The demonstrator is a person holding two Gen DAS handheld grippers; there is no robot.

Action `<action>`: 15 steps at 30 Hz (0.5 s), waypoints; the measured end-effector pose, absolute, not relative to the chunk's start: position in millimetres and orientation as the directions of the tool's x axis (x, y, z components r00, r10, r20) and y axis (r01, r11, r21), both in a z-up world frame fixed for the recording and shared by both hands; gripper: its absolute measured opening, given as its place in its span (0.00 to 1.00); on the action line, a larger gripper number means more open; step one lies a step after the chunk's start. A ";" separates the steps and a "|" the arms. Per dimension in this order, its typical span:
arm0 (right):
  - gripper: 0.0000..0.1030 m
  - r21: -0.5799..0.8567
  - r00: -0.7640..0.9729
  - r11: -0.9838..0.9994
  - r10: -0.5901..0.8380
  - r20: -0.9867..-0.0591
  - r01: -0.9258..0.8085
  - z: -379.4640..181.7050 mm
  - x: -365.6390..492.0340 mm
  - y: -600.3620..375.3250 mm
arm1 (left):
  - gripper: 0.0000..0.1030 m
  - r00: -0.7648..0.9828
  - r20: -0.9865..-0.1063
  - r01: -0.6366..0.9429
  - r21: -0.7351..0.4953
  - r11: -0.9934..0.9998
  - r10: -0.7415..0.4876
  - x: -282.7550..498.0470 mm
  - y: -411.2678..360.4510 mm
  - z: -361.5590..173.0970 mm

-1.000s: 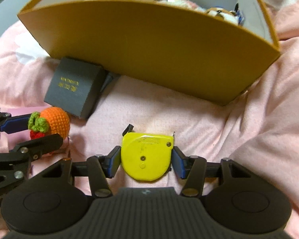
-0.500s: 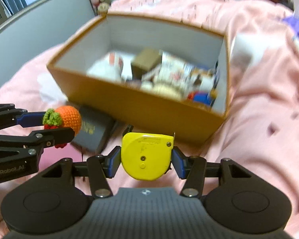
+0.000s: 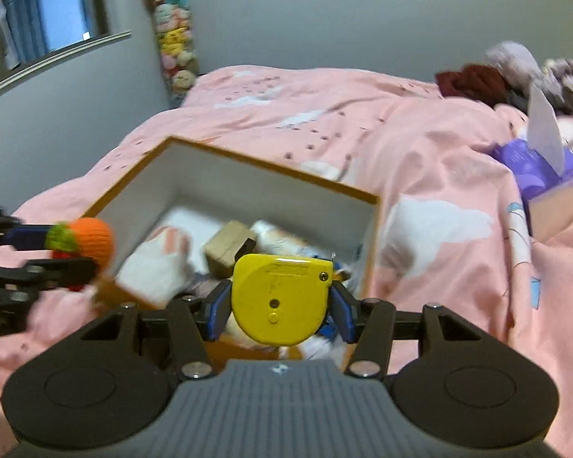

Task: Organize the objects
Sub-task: 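Carry the tape measure and strawberry into the shoebox and release both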

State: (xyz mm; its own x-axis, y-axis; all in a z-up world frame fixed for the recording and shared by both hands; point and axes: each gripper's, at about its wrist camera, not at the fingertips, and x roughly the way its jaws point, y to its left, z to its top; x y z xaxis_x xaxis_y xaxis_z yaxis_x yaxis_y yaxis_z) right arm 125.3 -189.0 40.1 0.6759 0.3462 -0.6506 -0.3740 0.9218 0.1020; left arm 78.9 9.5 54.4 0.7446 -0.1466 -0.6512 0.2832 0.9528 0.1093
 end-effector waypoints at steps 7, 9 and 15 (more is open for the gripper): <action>0.55 0.088 0.673 0.945 0.289 -0.680 -0.316 25.4 175.0 -197.3 | 0.44 0.763 -0.637 0.270 0.159 0.950 -0.110 114.4 11.8 59.8; 0.55 0.121 0.658 0.938 0.316 -0.684 -0.324 22.9 186.8 -193.8 | 0.44 0.763 -0.639 0.263 0.169 0.950 -0.097 125.0 12.8 58.1; 0.55 0.136 0.621 0.923 0.346 -0.703 -0.360 6.9 226.5 -167.9 | 0.44 0.746 -0.663 0.251 0.197 0.948 -0.060 153.0 16.0 51.4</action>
State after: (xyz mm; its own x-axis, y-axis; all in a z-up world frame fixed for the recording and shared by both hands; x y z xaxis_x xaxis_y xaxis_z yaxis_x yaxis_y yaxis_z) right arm 226.5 -167.9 6.9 0.6209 0.3460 -0.7035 -0.3603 0.9229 0.1359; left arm 153.0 16.0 51.4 0.7465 -0.0603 -0.6627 0.2511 0.9478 0.1967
